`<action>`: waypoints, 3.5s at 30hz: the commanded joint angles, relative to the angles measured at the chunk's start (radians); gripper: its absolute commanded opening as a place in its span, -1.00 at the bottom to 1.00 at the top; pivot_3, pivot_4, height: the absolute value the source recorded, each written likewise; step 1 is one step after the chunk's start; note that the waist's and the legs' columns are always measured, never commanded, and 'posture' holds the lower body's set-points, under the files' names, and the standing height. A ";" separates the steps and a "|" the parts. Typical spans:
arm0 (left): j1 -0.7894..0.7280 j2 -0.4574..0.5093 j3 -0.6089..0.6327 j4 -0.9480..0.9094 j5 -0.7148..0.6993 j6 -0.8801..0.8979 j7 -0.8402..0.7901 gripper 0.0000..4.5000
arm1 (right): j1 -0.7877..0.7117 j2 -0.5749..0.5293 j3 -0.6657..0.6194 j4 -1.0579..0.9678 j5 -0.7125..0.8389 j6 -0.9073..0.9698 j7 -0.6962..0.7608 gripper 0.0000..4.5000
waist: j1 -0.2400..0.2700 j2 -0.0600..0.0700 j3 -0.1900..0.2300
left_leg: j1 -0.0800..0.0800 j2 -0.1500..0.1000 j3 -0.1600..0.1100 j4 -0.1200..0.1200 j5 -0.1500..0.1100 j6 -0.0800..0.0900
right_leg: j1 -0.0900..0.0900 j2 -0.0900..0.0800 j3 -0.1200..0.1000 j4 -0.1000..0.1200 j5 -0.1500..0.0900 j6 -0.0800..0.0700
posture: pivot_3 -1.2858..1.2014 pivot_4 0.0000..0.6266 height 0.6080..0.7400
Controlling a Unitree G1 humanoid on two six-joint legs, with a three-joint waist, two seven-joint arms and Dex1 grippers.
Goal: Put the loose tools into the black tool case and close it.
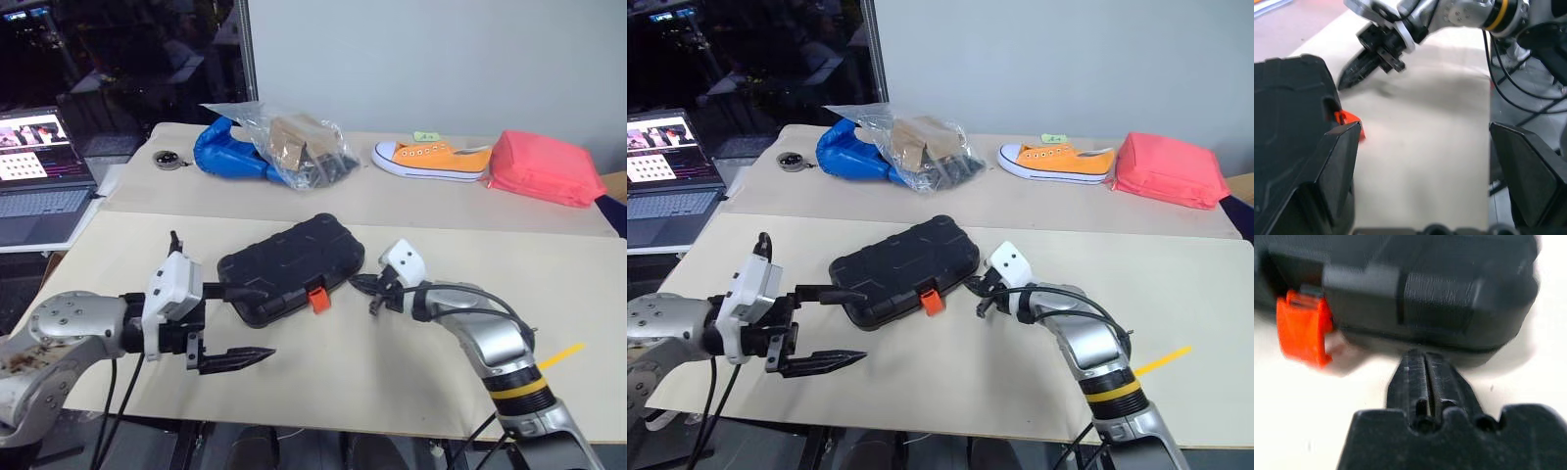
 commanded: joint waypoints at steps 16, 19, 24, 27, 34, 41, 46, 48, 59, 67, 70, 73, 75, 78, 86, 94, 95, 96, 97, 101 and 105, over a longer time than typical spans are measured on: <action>-0.037 -0.161 -0.210 0.143 0.218 -0.041 0.178 1.00 | 0.102 0.208 0.013 -0.456 0.136 0.516 -0.335 0.96 | -0.003 0.000 0.000 | -0.001 -0.001 -0.004 0.001 -0.001 -0.002 | 0.001 0.000 -0.001 0.000 -0.002 0.001 | 0.03 -0.52 1.00; -0.031 -0.153 -0.216 0.169 0.245 -0.067 0.154 1.00 | 0.095 0.252 0.030 -0.452 0.115 0.524 -0.395 0.96 | -0.005 0.000 0.000 | 0.000 -0.001 -0.004 0.001 -0.001 -0.002 | 0.001 0.000 -0.001 0.001 -0.002 0.001 | 0.03 -0.52 1.00; -0.026 -0.132 -0.212 0.213 0.278 -0.107 0.103 1.00 | 0.077 0.306 0.055 -0.432 0.102 0.519 -0.444 0.96 | -0.007 0.000 0.000 | -0.001 -0.001 -0.004 0.000 -0.001 -0.002 | 0.000 0.000 -0.001 0.000 -0.002 0.001 | 0.03 -0.52 1.00; -0.022 -0.124 -0.212 0.226 0.287 -0.126 0.085 1.00 | 0.075 0.320 0.068 -0.430 0.100 0.519 -0.455 0.73 | -0.007 0.000 0.000 | 0.000 -0.001 -0.004 -0.001 -0.001 -0.002 | 0.000 0.000 -0.001 0.000 -0.002 0.001 | 0.03 -0.52 1.00; -0.030 -0.125 -0.214 0.240 0.300 -0.141 0.066 1.00 | 0.064 0.317 0.082 -0.434 0.105 0.534 -0.450 0.21 | -0.007 0.000 0.000 | 0.000 -0.001 -0.004 -0.001 -0.001 -0.002 | 0.000 0.000 -0.001 0.000 -0.002 0.001 | 0.03 -0.52 1.00; -0.053 -0.125 -0.218 0.250 0.306 -0.138 0.055 1.00 | 0.059 0.309 0.101 -0.428 0.097 0.532 -0.453 -0.20 | -0.007 0.000 0.000 | 0.000 0.000 -0.004 -0.001 -0.001 -0.002 | 0.000 0.000 -0.002 0.000 -0.002 0.001 | 0.03 -0.52 1.00; -0.059 -0.124 -0.219 0.244 0.304 -0.130 0.056 1.00 | 0.058 0.302 0.117 -0.419 0.088 0.523 -0.452 -0.47 | -0.007 0.000 0.000 | 0.000 -0.001 -0.004 -0.001 -0.001 -0.002 | 0.000 0.000 -0.002 0.000 -0.002 0.001 | 0.03 -0.52 1.00; -0.057 -0.125 -0.220 0.239 0.304 -0.126 0.058 1.00 | 0.058 0.298 0.122 -0.417 0.083 0.510 -0.449 -0.47 | -0.007 0.000 0.000 | 0.000 -0.001 -0.004 -0.001 -0.001 -0.002 | 0.000 0.000 -0.002 0.000 -0.002 0.001 | 0.03 -0.52 1.00; -0.058 -0.125 -0.220 0.222 0.300 -0.101 0.066 1.00 | 0.064 0.294 0.091 -0.437 0.098 0.350 -0.385 -0.47 | -0.009 0.000 0.000 | -0.001 0.000 -0.004 -0.001 -0.001 -0.001 | -0.001 0.000 -0.001 0.000 -0.002 0.001 | 0.03 -0.52 1.00; -0.062 -0.121 -0.234 0.213 0.304 -0.083 0.064 1.00 | 0.070 0.286 0.071 -0.463 0.113 0.339 -0.350 -0.47 | -0.009 0.000 0.000 | -0.001 0.000 -0.004 -0.001 -0.001 -0.002 | -0.001 0.000 -0.001 0.000 -0.002 0.001 | 0.03 -0.52 1.00; -0.060 -0.113 -0.246 0.213 0.307 -0.070 0.058 1.00 | 0.070 0.273 0.072 -0.463 0.106 0.340 -0.341 -0.47 | -0.009 0.000 0.000 | -0.002 0.000 -0.004 -0.001 -0.001 -0.002 | -0.001 0.000 -0.001 0.000 -0.002 0.001 | 0.03 -0.52 1.00; -0.042 -0.092 -0.276 0.218 0.327 -0.065 0.047 1.00 | 0.078 0.235 0.094 -0.452 0.084 0.353 -0.337 -0.47 | -0.007 0.000 0.000 | -0.002 -0.001 -0.004 -0.002 -0.001 -0.002 | -0.002 0.000 -0.001 0.000 -0.003 0.001 | 0.03 -0.52 1.00; -0.035 -0.080 -0.292 0.223 0.339 -0.061 0.046 1.00 | 0.083 0.224 0.102 -0.445 0.080 0.358 -0.340 -0.47 | -0.006 0.000 0.000 | -0.002 -0.001 -0.004 -0.002 -0.001 -0.002 | -0.002 -0.001 -0.001 -0.001 -0.003 0.001 | 0.03 -0.52 1.00; -0.035 -0.076 -0.304 0.229 0.338 -0.048 0.049 1.00 | 0.085 0.215 0.107 -0.443 0.082 0.361 -0.341 -0.47 | -0.006 0.000 0.000 | -0.002 -0.001 -0.004 -0.003 -0.001 -0.002 | -0.001 -0.001 -0.001 -0.001 -0.003 0.002 | 0.03 -0.52 1.00; -0.047 -0.076 -0.336 0.249 0.352 -0.042 0.044 1.00 | 0.080 0.200 0.107 -0.458 0.081 0.351 -0.341 -0.47 | -0.003 0.000 0.000 | -0.001 -0.001 -0.004 -0.002 -0.001 -0.002 | 0.000 -0.001 -0.002 -0.001 -0.003 0.002 | 0.03 -0.52 1.00; -0.068 -0.088 -0.361 0.277 0.372 -0.056 0.037 1.00 | 0.030 0.230 0.077 -0.476 0.110 0.444 -0.371 -0.47 | 0.000 0.000 0.000 | 0.000 -0.002 -0.004 -0.002 -0.001 -0.001 | 0.001 -0.003 -0.002 -0.001 -0.003 0.002 | 0.03 -0.52 1.00; -0.070 -0.090 -0.364 0.282 0.375 -0.060 0.036 1.00 | 0.027 0.237 0.074 -0.475 0.111 0.447 -0.374 -0.47 | 0.000 0.000 0.000 | 0.000 -0.002 -0.004 -0.002 -0.001 -0.001 | 0.001 -0.003 -0.002 0.000 -0.003 0.002 | 0.03 -0.52 1.00; -0.074 -0.092 -0.366 0.287 0.378 -0.064 0.035 1.00 | 0.026 0.244 0.069 -0.475 0.113 0.449 -0.378 -0.47 | 0.000 0.000 0.000 | 0.000 -0.002 -0.004 -0.002 -0.001 -0.001 | 0.001 -0.002 -0.002 0.000 -0.003 0.002 | 0.03 -0.52 1.00; -0.077 -0.093 -0.368 0.292 0.380 -0.067 0.034 1.00 | 0.026 0.251 0.063 -0.478 0.118 0.455 -0.380 -0.47 | 0.000 0.000 0.000 | 0.000 -0.002 -0.004 -0.002 -0.001 -0.001 | 0.001 -0.002 -0.002 0.000 -0.003 0.002 | 0.03 -0.52 1.00; -0.087 -0.099 -0.374 0.304 0.386 -0.077 0.031 1.00 | 0.025 0.260 0.044 -0.492 0.139 0.487 -0.379 -0.47 | 0.000 0.000 0.000 | 0.000 -0.002 -0.004 -0.001 -0.001 -0.001 | 0.001 -0.002 -0.002 0.000 -0.003 0.002 | 0.03 -0.52 1.00; -0.085 -0.103 -0.376 0.313 0.392 -0.088 0.027 1.00 | 0.022 0.263 0.045 -0.501 0.144 0.496 -0.382 0.06 | 0.000 0.001 -0.001 | 0.000 -0.002 -0.004 -0.001 -0.001 -0.001 | 0.001 -0.002 -0.002 0.000 -0.003 0.002 | 0.03 -0.52 1.00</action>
